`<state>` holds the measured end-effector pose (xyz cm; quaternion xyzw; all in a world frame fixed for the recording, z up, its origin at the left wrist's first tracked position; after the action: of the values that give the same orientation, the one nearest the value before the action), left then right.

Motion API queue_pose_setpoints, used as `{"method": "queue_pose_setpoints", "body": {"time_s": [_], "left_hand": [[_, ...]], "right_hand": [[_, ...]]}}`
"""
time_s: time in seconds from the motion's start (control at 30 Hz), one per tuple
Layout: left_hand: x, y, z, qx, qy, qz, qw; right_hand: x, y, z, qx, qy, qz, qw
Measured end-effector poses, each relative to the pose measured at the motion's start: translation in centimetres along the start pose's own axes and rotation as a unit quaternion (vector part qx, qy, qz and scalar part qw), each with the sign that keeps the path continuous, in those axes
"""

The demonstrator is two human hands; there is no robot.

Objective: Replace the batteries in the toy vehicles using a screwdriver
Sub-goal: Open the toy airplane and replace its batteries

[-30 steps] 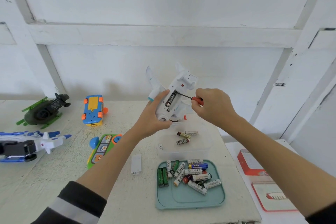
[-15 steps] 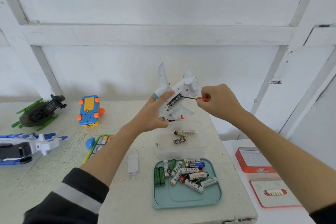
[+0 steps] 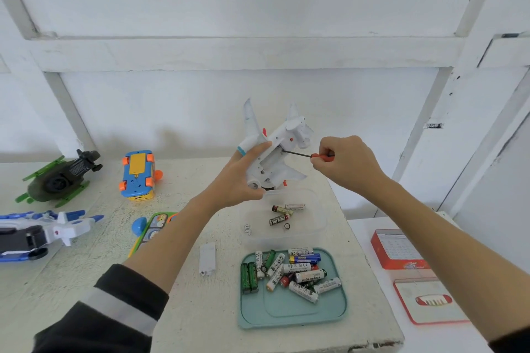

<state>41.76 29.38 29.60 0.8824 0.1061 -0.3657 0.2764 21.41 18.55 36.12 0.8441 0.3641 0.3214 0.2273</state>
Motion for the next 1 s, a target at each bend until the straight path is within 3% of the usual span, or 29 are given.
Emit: {"method": "queue_pose_setpoints", "body": {"time_s": [0.27, 0.5, 0.7, 1.0], "left_hand": [[0.7, -2.3, -2.1, -0.11, -0.184, -0.082, 0.973], [1.5, -5.3, -5.1, -0.199, -0.227, -0.103, 0.948], [1.8, -7.7, -8.2, -0.278, -0.245, -0.104, 0.923], [1.3, -10.3, -9.2, -0.275, -0.258, -0.123, 0.918]], "right_hand": [[1.6, -1.3, 1.9, 0.024, 0.049, 0.037, 0.998], [5.6, -3.6, 4.9, 0.082, 0.149, 0.051, 0.984], [7.8, -7.1, 7.5, 0.171, 0.142, -0.034, 0.974], [9.1, -10.9, 11.2, 0.32, 0.112, -0.213, 0.917]]}}
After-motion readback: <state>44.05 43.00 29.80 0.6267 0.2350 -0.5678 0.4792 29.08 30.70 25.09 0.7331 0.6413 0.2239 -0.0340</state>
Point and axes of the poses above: each hand's wrist, its own y-axis towards the middle knuckle, its own z-axis out of the palm, x = y × z, the point moved 1 cm from there along y, towards the middle knuckle, and after that the axes turned 14 degrees about -x, right-handed, at the moved point
